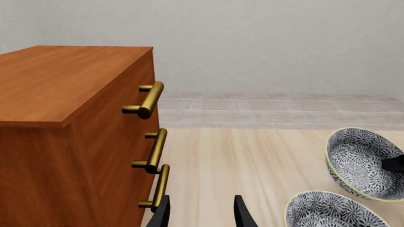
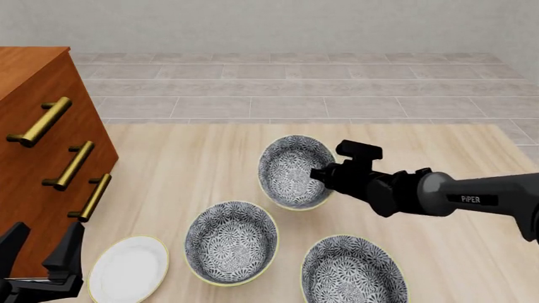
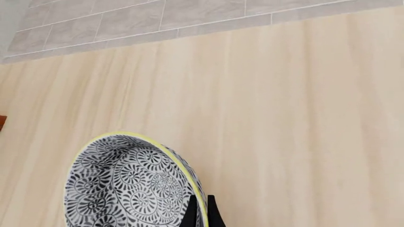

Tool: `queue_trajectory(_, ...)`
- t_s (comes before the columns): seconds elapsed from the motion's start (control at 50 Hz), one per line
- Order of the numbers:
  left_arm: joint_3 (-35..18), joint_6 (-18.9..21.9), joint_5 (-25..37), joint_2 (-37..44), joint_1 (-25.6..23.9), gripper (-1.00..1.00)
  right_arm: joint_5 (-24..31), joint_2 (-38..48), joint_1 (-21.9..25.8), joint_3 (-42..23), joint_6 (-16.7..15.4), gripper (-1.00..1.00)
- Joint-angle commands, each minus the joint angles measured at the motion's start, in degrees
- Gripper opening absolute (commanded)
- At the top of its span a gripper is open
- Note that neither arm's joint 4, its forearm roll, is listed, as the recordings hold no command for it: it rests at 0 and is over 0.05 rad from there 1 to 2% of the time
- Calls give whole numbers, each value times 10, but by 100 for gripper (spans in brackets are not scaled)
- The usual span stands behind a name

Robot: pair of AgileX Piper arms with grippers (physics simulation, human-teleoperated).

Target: Stack the bowl at the front on the bowl in the middle.

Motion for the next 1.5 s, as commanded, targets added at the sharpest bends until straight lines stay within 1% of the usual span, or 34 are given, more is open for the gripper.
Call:
queue_trajectory(0.02,0,-1,1,-2,1,100,28,-51,-18,-18,-10,-100)
queue_trajectory(0.22,-1,0,11,-15,6,100,53,-102,-20,-12,-31,-100)
queue_trajectory(0.32,-3,-3,11,-13,13,100,59,-115,-15,-7,-35,-100)
queue_trajectory(0.34,-3,3,9,-11,20,100,63,-121,-14,-7,-35,-100)
queue_trajectory(0.38,-5,3,18,-18,11,100,69,-129,-13,-7,-38,-100)
queue_trajectory(0.4,-6,6,26,-30,20,100,71,-134,-11,-7,-38,-100)
queue_trajectory(0.44,-7,4,25,-26,17,100,80,-145,-8,-6,-43,-100)
queue_trajectory(0.48,-10,-11,34,-35,15,100,85,-153,-5,-4,-48,-100)
queue_trajectory(0.5,-10,-10,35,-34,9,100,86,-165,6,2,-46,-100)
queue_trajectory(0.58,-10,-15,45,-49,8,100,97,-192,20,12,-49,-100)
queue_trajectory(0.68,-5,-10,34,-37,8,100,112,-225,42,24,-51,-100)
queue_trajectory(0.74,-5,-9,31,-34,7,100,129,-253,62,30,-58,-100)
queue_trajectory(0.86,-6,-6,45,-50,4,100,147,-275,92,34,-67,-100)
queue_trajectory(0.94,-7,-6,45,-51,5,100,159,-284,111,32,-55,-100)
queue_trajectory(0.98,-8,-6,43,-48,6,100,168,-296,116,29,-61,-100)
queue_trajectory(1.0,-7,-5,38,-43,7,100,176,-304,131,27,-61,-100)
queue_trajectory(1.02,-6,-4,40,-46,6,100,181,-309,132,27,-60,-100)
queue_trajectory(1.12,-5,-1,45,-52,4,100,192,-317,158,30,-48,-100)
queue_trajectory(1.14,-5,-2,48,-54,4,100,193,-321,169,31,-43,-100)
queue_trajectory(1.16,-6,-2,50,-56,4,100,196,-321,165,29,-46,-100)
queue_trajectory(1.22,-6,-3,49,-56,6,100,197,-320,175,28,-36,-100)
queue_trajectory(1.32,-4,-2,41,-50,8,100,193,-309,210,34,-12,-100)
queue_trajectory(1.44,-2,-1,35,-44,8,100,211,-310,219,29,-11,-100)
queue_trajectory(1.5,-2,0,37,-46,7,100,211,-309,225,31,-15,-100)
